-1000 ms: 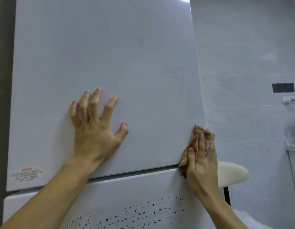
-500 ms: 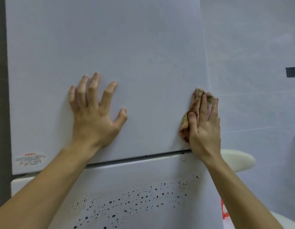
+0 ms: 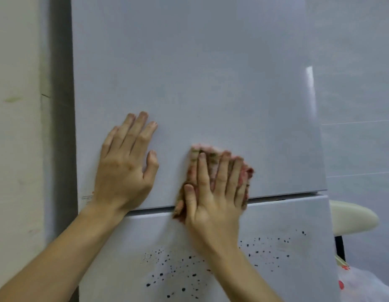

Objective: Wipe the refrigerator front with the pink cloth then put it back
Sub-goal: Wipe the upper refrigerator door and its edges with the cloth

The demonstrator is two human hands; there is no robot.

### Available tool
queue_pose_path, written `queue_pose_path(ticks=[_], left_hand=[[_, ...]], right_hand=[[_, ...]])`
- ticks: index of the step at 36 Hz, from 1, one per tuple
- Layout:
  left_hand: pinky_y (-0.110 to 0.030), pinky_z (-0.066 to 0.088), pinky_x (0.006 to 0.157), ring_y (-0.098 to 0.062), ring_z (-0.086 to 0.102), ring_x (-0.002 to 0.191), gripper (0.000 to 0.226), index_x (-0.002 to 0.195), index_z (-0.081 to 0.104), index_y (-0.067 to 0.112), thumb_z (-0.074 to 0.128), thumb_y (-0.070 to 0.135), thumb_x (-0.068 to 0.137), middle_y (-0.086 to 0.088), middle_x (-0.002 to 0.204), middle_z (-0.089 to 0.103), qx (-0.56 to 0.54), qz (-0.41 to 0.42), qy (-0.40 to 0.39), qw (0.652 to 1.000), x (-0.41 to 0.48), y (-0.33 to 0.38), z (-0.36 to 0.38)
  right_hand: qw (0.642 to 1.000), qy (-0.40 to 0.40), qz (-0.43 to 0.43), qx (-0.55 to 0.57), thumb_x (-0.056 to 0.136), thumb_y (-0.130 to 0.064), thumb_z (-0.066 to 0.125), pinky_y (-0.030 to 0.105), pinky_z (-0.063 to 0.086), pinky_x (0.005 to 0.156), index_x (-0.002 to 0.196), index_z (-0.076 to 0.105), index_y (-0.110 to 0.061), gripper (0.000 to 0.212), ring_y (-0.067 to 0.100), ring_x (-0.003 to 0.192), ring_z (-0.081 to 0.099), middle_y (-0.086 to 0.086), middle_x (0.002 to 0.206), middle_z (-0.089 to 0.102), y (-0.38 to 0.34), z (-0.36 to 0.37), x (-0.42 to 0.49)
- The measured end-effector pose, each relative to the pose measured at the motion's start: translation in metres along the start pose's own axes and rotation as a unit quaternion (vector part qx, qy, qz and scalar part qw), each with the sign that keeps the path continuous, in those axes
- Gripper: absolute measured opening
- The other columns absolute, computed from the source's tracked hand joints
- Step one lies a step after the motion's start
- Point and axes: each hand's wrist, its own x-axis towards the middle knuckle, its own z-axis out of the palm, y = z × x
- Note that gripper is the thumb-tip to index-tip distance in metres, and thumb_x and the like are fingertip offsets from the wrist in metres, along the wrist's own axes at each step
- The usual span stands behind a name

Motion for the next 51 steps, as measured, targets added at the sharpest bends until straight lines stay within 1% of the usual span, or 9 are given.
queue_pose_path(ticks=[5, 11, 20, 27, 31, 36, 42, 48, 51], left_hand=[[-0.047, 0.018, 0.128, -0.027, 0.027, 0.158, 0.060, 0.157, 0.042, 0.011, 0.039, 0.028, 0.100, -0.010, 0.168, 0.034, 0.020, -0.036, -0.012, 0.999, -0.020, -0.029, -0.017], [-0.048, 0.011, 0.130, -0.026, 0.018, 0.160, 0.063, 0.160, 0.036, 0.011, 0.038, 0.030, 0.100, -0.009, 0.171, 0.027, 0.007, -0.066, -0.021, 0.998, -0.038, -0.035, -0.014], [-0.043, 0.007, 0.130, -0.028, 0.019, 0.160, 0.059, 0.160, 0.037, 0.017, 0.038, 0.031, 0.103, -0.008, 0.171, 0.026, 0.018, -0.087, 0.006, 0.996, -0.047, -0.033, -0.010], [-0.046, 0.013, 0.128, -0.028, 0.017, 0.160, 0.060, 0.162, 0.035, 0.020, 0.037, 0.031, 0.103, -0.007, 0.173, 0.023, 0.026, -0.109, 0.012, 0.994, -0.074, -0.036, -0.012], [-0.043, 0.014, 0.129, -0.030, 0.016, 0.160, 0.059, 0.161, 0.036, 0.016, 0.035, 0.030, 0.104, -0.010, 0.172, 0.023, 0.020, -0.097, 0.020, 0.995, -0.075, -0.034, -0.011], [-0.046, 0.015, 0.129, -0.034, 0.018, 0.158, 0.057, 0.159, 0.038, 0.013, 0.039, 0.025, 0.103, -0.015, 0.170, 0.027, 0.026, -0.095, 0.035, 0.995, -0.073, -0.029, -0.010], [-0.046, 0.018, 0.129, -0.036, 0.023, 0.155, 0.057, 0.154, 0.043, 0.013, 0.043, 0.024, 0.098, -0.014, 0.169, 0.030, 0.025, -0.109, 0.036, 0.993, -0.069, -0.025, -0.014], [-0.051, 0.024, 0.126, -0.039, 0.025, 0.153, 0.055, 0.149, 0.046, 0.009, 0.045, 0.031, 0.098, -0.018, 0.165, 0.033, 0.018, -0.106, 0.046, 0.993, -0.062, -0.027, -0.012], [-0.047, 0.020, 0.127, -0.040, 0.025, 0.153, 0.056, 0.149, 0.046, 0.007, 0.046, 0.031, 0.099, -0.020, 0.164, 0.033, 0.018, -0.100, 0.048, 0.994, -0.062, -0.027, -0.009]], right_hand=[[0.998, -0.015, -0.067, 0.016, 0.108, -0.049, 0.039, 0.055, 0.010, 0.130, 0.166, 0.025, -0.031, 0.062, 0.036, 0.162, 0.005, 0.014, 0.175, 0.010, -0.075, 0.019, -0.011], [0.989, -0.006, -0.145, 0.015, 0.112, -0.042, 0.042, 0.049, 0.013, 0.132, 0.166, 0.026, -0.027, 0.058, 0.027, 0.163, 0.007, 0.009, 0.175, 0.013, -0.027, 0.002, -0.004], [0.999, -0.016, 0.040, -0.020, 0.106, -0.054, 0.020, 0.050, -0.006, 0.131, 0.165, 0.002, -0.033, 0.065, 0.025, 0.162, -0.011, 0.008, 0.176, -0.007, 0.091, -0.034, 0.013], [0.990, 0.036, 0.137, -0.012, 0.107, -0.051, 0.020, 0.056, -0.008, 0.129, 0.169, 0.007, -0.027, 0.068, 0.036, 0.161, -0.011, 0.016, 0.175, -0.007, 0.043, -0.014, 0.013], [0.996, 0.082, 0.044, -0.016, 0.107, -0.047, 0.038, 0.063, 0.011, 0.128, 0.164, 0.032, -0.021, 0.063, 0.046, 0.159, 0.014, 0.024, 0.171, 0.019, -0.004, 0.005, 0.007], [0.995, 0.034, -0.088, 0.008, 0.109, -0.046, 0.041, 0.058, 0.010, 0.129, 0.164, 0.032, -0.027, 0.059, 0.041, 0.161, 0.006, 0.020, 0.173, 0.014, -0.039, 0.010, 0.000], [0.984, 0.016, -0.178, 0.015, 0.109, -0.043, 0.045, 0.051, 0.016, 0.131, 0.162, 0.037, -0.029, 0.055, 0.028, 0.162, 0.011, 0.010, 0.173, 0.020, 0.009, -0.007, 0.008], [0.999, 0.028, -0.044, -0.014, 0.105, -0.047, 0.041, 0.052, 0.008, 0.132, 0.163, 0.033, -0.030, 0.061, 0.031, 0.162, 0.011, 0.011, 0.174, 0.017, 0.091, -0.028, 0.025], [0.994, 0.026, 0.111, -0.007, 0.104, -0.053, 0.028, 0.053, 0.000, 0.131, 0.167, 0.022, -0.029, 0.068, 0.033, 0.162, 0.000, 0.011, 0.176, 0.007, 0.135, -0.051, 0.042]])
